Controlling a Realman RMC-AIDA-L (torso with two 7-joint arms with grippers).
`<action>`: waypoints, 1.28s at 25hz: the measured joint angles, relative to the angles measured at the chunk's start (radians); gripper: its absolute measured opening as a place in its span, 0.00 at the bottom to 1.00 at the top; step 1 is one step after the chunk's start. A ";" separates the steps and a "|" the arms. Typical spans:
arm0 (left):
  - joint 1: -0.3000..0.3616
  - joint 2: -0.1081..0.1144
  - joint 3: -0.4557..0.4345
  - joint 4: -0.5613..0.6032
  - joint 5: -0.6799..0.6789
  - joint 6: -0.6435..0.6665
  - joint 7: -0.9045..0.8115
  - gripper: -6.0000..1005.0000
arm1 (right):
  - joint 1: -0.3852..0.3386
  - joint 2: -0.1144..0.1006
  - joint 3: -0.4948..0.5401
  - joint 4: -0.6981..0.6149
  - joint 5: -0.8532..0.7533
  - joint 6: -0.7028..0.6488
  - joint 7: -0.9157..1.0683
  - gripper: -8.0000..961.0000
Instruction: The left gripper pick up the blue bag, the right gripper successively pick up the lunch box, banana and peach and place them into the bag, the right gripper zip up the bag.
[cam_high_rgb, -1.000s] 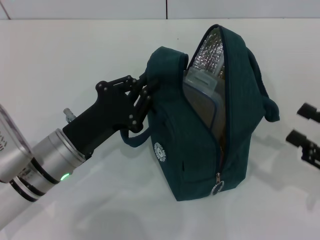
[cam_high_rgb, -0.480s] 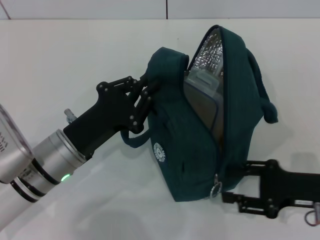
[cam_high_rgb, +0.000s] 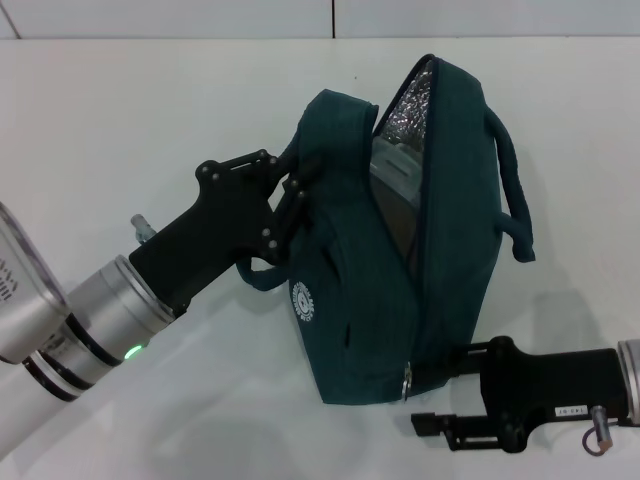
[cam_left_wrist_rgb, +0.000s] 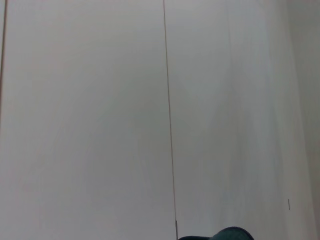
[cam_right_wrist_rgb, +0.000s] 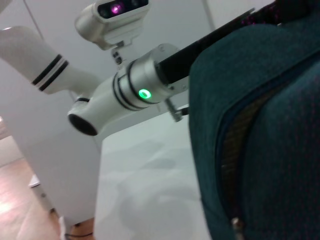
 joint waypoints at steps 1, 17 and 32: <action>-0.001 0.000 0.000 0.000 0.000 0.000 0.000 0.19 | 0.002 0.000 -0.012 -0.002 0.000 -0.004 0.005 0.55; -0.008 0.000 -0.004 0.000 0.000 -0.002 0.000 0.20 | 0.040 0.004 -0.163 -0.016 0.128 -0.014 0.017 0.51; -0.011 0.000 -0.005 0.000 0.000 -0.002 0.000 0.21 | 0.028 0.000 -0.201 -0.042 0.124 0.000 -0.026 0.35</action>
